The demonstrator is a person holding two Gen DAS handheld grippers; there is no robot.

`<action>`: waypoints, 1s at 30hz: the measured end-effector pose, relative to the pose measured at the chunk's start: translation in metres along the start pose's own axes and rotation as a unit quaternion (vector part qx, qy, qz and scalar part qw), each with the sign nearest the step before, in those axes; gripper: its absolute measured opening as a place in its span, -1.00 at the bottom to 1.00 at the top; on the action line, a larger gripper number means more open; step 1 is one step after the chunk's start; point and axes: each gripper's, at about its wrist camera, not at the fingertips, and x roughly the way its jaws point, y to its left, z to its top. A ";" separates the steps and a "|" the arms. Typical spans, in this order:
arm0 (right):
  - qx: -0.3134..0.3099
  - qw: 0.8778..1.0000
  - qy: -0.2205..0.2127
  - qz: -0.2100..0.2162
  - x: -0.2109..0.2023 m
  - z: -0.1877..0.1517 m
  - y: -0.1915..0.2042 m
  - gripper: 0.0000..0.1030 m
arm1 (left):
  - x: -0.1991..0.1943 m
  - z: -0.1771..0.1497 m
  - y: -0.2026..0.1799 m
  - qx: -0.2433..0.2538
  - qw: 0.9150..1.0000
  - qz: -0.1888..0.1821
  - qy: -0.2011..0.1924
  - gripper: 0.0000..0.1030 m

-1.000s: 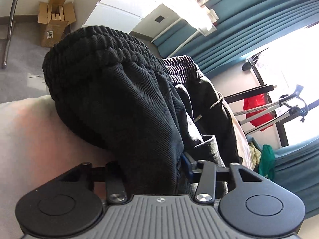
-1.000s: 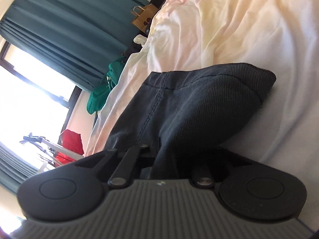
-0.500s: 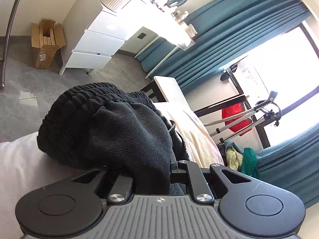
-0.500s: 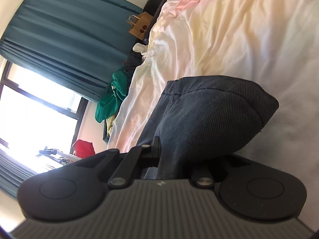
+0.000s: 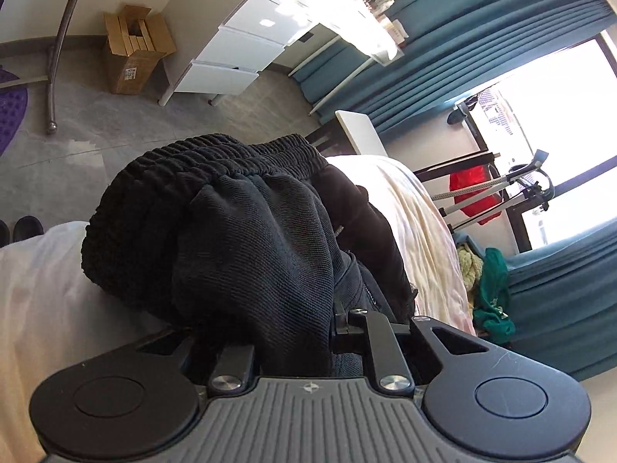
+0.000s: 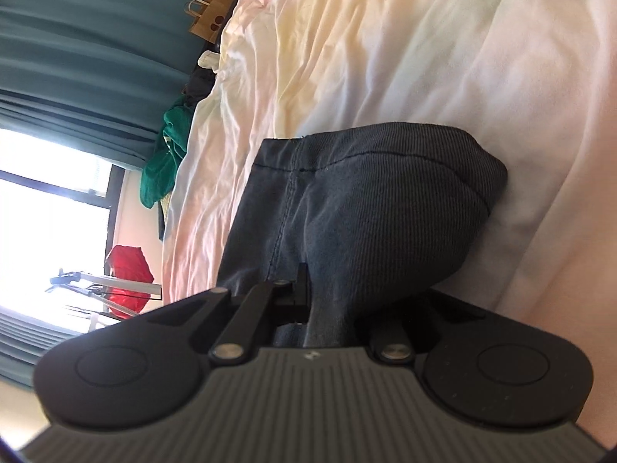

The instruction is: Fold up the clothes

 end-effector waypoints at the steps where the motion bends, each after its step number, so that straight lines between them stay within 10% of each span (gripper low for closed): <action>1: 0.001 1.000 0.003 -0.006 -0.001 -0.002 -0.003 -0.77 | 0.000 -0.001 0.001 0.003 1.000 0.000 0.003 -0.61; 7: 0.011 0.999 0.014 -0.028 -0.014 -0.011 -0.006 -0.31 | -0.017 -0.012 -0.015 0.095 0.995 0.012 0.019 0.31; 11: 0.017 0.999 0.020 -0.035 -0.025 -0.017 -0.002 0.23 | -0.043 -0.028 -0.027 0.220 0.974 0.051 0.004 0.66; 21: -0.052 0.993 -0.019 -0.099 -0.051 -0.042 0.025 0.40 | -0.056 -0.086 -0.102 0.453 0.889 0.060 -0.038 0.79; 30: -0.027 0.991 -0.071 -0.111 -0.068 -0.040 0.018 0.40 | 0.044 -0.205 -0.235 0.628 0.771 -0.089 0.059 0.79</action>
